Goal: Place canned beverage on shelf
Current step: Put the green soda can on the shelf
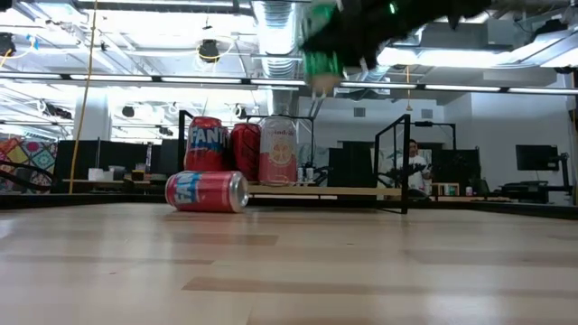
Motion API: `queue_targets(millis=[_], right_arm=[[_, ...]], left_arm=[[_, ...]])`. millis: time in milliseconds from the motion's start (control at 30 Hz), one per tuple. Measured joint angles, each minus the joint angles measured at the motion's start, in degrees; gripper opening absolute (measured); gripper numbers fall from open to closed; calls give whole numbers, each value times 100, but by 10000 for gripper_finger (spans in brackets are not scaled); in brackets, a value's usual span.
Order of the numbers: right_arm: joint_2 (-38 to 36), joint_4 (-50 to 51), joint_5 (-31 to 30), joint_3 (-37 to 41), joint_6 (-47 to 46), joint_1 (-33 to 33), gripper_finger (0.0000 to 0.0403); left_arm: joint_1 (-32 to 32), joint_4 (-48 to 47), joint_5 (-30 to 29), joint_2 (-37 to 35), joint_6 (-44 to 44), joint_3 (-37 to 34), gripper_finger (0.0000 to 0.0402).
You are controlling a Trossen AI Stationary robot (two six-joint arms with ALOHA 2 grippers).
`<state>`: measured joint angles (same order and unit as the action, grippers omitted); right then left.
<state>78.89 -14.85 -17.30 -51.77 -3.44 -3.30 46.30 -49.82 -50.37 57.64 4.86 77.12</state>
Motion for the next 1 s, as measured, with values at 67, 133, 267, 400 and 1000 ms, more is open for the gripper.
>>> queue_targets(millis=[67,133,267,400,1000], right_arm=[[116,-148,35,92,24,-132,277],[276,-223,92,174,82,-274,277],[772,-959,406,380,180,-635,277],[1120,-1572,717,527,164,-980,277],[1341,-2520,2192,1285,-129,-1988,277]], left_arm=[[-13,6,-25,29,2,-2,323],[-12,58,-45,64,-7,-2,323],[-13,75,-47,131,-169,-4,323],[25,21,25,185,-384,-4,323],[33,-221,14,248,-708,-4,323]])
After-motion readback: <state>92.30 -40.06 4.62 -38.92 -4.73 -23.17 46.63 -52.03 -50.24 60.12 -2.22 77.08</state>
